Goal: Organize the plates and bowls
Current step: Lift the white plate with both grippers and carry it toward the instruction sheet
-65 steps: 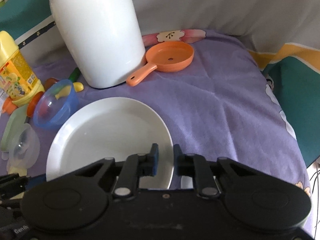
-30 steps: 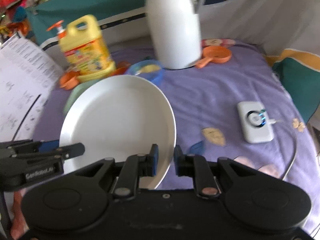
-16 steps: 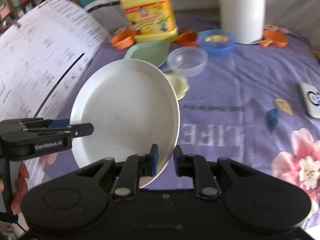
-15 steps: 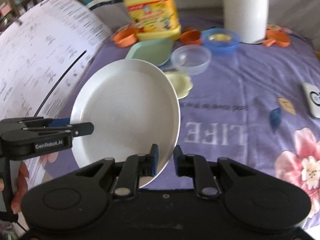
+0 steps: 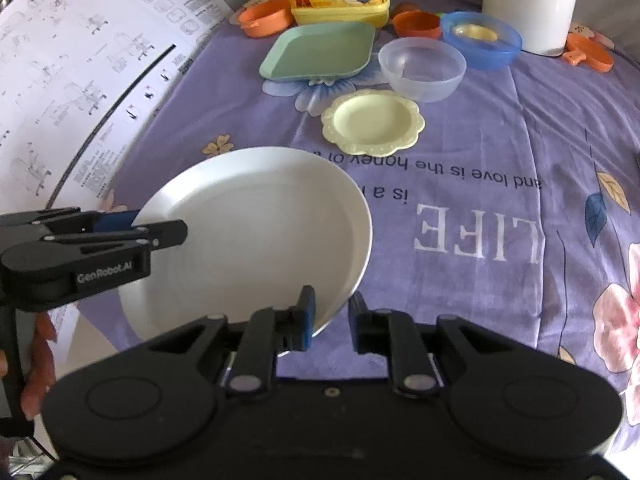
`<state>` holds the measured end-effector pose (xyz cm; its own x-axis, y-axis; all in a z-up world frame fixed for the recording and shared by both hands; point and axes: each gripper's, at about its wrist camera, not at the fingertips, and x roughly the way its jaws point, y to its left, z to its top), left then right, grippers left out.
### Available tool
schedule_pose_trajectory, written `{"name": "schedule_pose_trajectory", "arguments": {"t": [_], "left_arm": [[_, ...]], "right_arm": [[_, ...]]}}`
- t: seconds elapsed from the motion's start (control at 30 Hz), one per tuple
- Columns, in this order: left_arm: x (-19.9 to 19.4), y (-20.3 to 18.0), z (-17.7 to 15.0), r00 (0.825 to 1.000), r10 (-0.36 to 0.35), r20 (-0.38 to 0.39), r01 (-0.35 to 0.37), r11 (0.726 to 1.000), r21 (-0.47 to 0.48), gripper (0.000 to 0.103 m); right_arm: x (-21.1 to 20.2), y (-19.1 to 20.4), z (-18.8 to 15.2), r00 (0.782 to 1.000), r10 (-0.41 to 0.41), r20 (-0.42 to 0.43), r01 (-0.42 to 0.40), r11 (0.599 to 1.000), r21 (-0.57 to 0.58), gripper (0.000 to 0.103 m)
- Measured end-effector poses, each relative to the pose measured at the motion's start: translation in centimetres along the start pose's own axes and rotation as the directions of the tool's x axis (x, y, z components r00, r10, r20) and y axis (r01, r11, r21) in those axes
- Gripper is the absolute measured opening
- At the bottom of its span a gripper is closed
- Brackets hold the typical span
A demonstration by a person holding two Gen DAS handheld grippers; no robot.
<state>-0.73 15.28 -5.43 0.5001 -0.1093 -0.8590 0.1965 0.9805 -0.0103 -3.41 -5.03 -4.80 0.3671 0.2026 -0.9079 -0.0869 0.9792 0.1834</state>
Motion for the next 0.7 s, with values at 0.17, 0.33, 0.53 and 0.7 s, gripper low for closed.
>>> {"name": "schedule_pose_trajectory", "arguments": {"t": [0.17, 0.33, 0.53, 0.7], "left_arm": [[0.5, 0.3, -0.3, 1.000, -0.005, 0.000, 0.005, 1.000, -0.007, 0.037], [0.4, 0.9, -0.5, 1.000, -0.001, 0.019, 0.002, 1.000, -0.011, 0.037], [0.5, 2.6, -0.7, 0.999, 0.016, 0.028, -0.015, 0.999, -0.050, 0.037], [1.3, 3.6, -1.0, 1.000, 0.023, 0.008, -0.023, 0.997, -0.068, 0.037]], "right_arm": [[0.3, 0.1, -0.4, 1.000, -0.014, -0.007, 0.014, 1.000, -0.017, 0.018], [0.7, 0.7, -0.2, 1.000, -0.023, 0.001, 0.023, 0.999, -0.045, 0.018], [1.3, 2.1, 0.5, 1.000, -0.022, 0.015, 0.023, 0.995, -0.097, 0.018], [2.6, 2.9, 0.7, 1.000, -0.012, -0.001, 0.012, 0.993, -0.119, 0.018]]}}
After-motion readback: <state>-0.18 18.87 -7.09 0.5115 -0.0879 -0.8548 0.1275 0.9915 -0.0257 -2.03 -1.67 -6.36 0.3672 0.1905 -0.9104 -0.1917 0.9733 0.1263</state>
